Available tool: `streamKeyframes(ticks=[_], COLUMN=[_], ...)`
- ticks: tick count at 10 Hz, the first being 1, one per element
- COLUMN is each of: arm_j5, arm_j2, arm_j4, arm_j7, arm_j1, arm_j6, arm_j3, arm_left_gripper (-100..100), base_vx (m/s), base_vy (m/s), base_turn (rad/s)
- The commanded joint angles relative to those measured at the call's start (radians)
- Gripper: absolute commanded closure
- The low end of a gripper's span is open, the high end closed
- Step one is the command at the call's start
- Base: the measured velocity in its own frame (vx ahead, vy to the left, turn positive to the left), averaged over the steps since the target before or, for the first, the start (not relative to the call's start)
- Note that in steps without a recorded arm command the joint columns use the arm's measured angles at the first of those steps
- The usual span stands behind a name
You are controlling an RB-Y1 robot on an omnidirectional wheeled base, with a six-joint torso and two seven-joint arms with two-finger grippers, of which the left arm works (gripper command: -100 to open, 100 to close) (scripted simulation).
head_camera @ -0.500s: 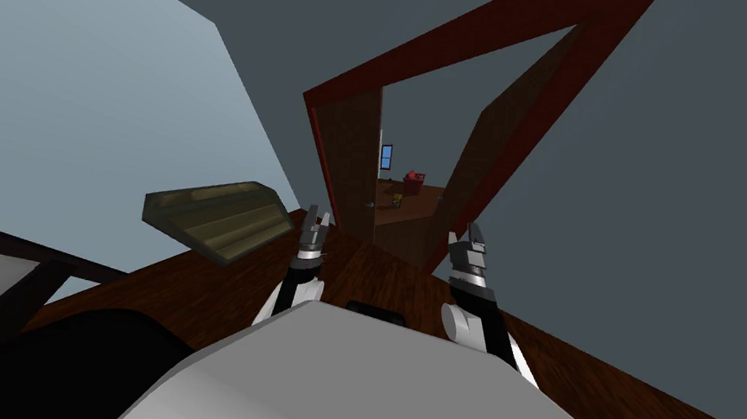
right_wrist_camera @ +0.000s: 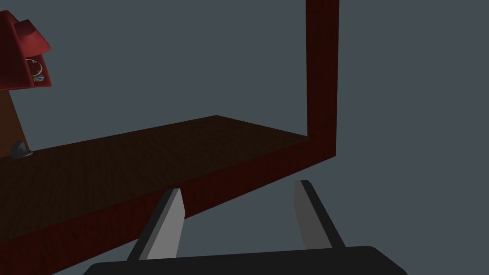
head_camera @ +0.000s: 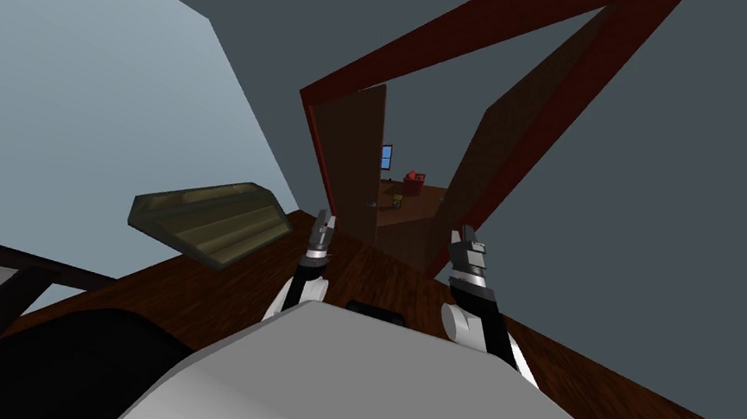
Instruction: Push the door open
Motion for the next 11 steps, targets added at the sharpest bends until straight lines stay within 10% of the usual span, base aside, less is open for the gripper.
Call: streamKeyframes(ticks=[1,11], arm_j5=[0.000,-0.001], arm_j2=[0.005,0.030], arm_j4=[0.042,0.292], arm_j7=[0.004,0.032], arm_j1=[-0.013,-0.123], arm_j6=[-0.013,-0.048], arm_j3=[-0.004,-0.031], arm_left_gripper=[-100,-100], base_vx=[0.083,0.088], base_vy=[0.042,0.034], base_turn=[-0.003,-0.005])
